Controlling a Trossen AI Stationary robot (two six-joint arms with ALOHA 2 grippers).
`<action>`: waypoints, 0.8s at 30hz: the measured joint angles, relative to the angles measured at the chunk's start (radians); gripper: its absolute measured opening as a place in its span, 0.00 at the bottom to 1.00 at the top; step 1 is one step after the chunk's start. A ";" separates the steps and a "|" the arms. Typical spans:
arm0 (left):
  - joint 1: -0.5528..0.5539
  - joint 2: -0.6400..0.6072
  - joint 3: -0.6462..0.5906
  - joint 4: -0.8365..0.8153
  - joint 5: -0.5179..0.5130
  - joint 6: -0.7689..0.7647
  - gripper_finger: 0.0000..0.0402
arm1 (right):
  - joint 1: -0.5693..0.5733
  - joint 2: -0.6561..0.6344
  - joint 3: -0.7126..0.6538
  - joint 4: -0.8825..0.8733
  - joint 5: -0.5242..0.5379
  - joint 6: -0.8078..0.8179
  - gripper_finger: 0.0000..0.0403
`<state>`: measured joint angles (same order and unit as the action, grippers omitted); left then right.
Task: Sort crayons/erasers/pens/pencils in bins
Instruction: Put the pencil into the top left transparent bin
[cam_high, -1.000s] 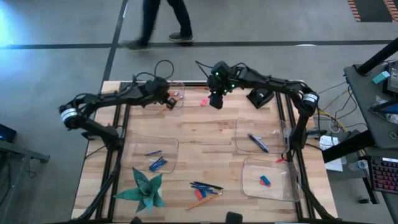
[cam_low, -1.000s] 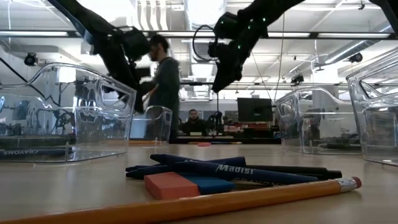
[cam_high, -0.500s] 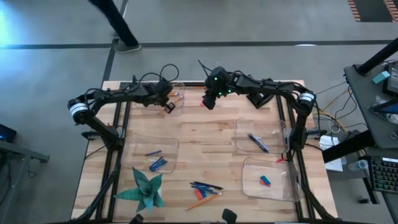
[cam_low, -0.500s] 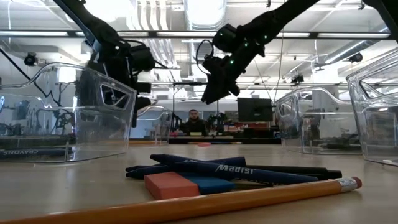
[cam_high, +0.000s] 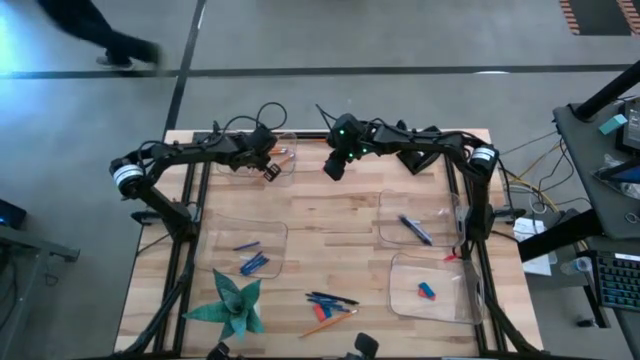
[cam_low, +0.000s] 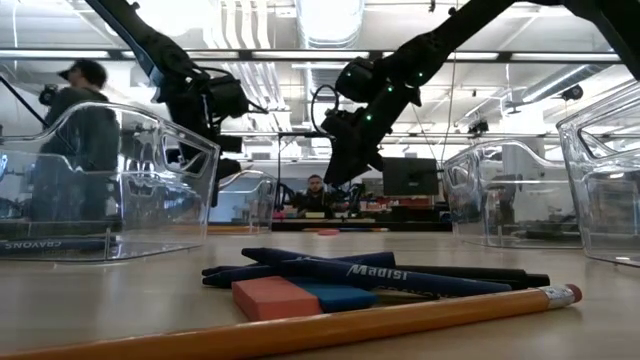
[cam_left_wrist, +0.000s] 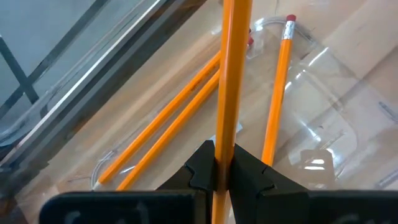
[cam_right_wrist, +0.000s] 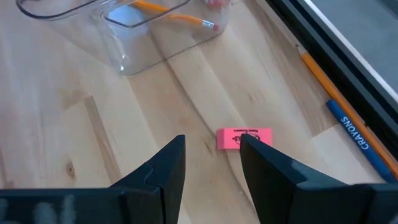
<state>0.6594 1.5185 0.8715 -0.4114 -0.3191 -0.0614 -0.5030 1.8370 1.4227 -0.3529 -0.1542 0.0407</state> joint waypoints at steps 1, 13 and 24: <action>0.000 0.000 0.000 0.000 0.000 0.001 0.04 | 0.000 0.002 0.000 0.002 0.000 -0.002 0.36; 0.003 0.000 -0.001 -0.068 0.071 0.314 0.04 | -0.002 0.027 0.000 0.023 0.000 -0.024 0.36; 0.003 0.001 -0.012 -0.074 0.071 0.411 0.04 | -0.002 0.027 0.000 0.022 0.000 -0.025 0.36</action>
<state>0.6621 1.5196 0.8597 -0.4857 -0.2486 0.3496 -0.5045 1.8637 1.4231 -0.3307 -0.1543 0.0157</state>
